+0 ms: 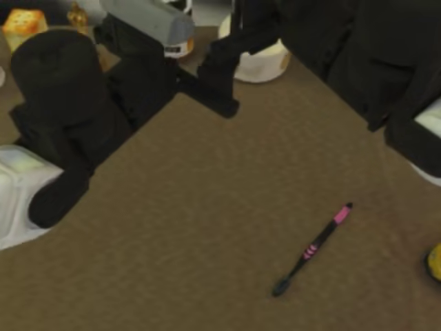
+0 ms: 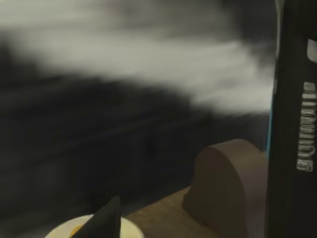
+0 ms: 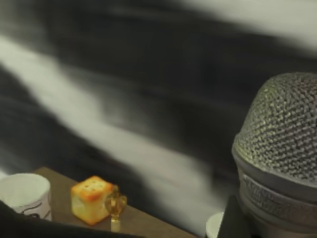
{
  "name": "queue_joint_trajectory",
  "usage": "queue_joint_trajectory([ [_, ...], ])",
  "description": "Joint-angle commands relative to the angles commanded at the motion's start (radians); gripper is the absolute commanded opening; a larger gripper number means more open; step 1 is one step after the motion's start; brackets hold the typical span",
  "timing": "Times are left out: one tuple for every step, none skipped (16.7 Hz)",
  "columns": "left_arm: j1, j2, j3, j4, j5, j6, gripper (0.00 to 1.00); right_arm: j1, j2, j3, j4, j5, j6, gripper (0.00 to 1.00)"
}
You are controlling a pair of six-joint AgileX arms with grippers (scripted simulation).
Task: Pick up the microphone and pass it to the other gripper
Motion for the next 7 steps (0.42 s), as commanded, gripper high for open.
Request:
queue_joint_trajectory([
  [0.008, -0.038, -0.030, -0.007, 0.003, 0.000, 1.00, -0.013, -0.017, -0.015, -0.001, -0.016, 0.001, 0.00],
  [0.015, -0.080, -0.062, -0.015, 0.007, -0.001, 1.00, -0.027, -0.033, -0.030, -0.002, -0.034, 0.001, 0.00],
  [0.022, -0.122, -0.094, -0.022, 0.012, -0.001, 1.00, -0.041, -0.050, -0.046, -0.003, -0.051, 0.001, 0.00],
  [0.028, -0.160, -0.124, -0.029, 0.016, -0.002, 1.00, -0.056, -0.065, -0.061, -0.004, -0.066, 0.001, 0.00],
  [0.033, -0.190, -0.149, -0.034, 0.020, -0.003, 1.00, -0.068, -0.078, -0.073, -0.005, -0.078, 0.000, 0.00],
  [0.037, -0.210, -0.166, -0.037, 0.023, -0.003, 1.00, -0.077, -0.086, -0.082, -0.006, -0.086, 0.000, 0.00],
  [0.038, -0.219, -0.175, -0.038, 0.024, -0.003, 1.00, -0.082, -0.091, -0.086, -0.006, -0.089, 0.000, 0.00],
])
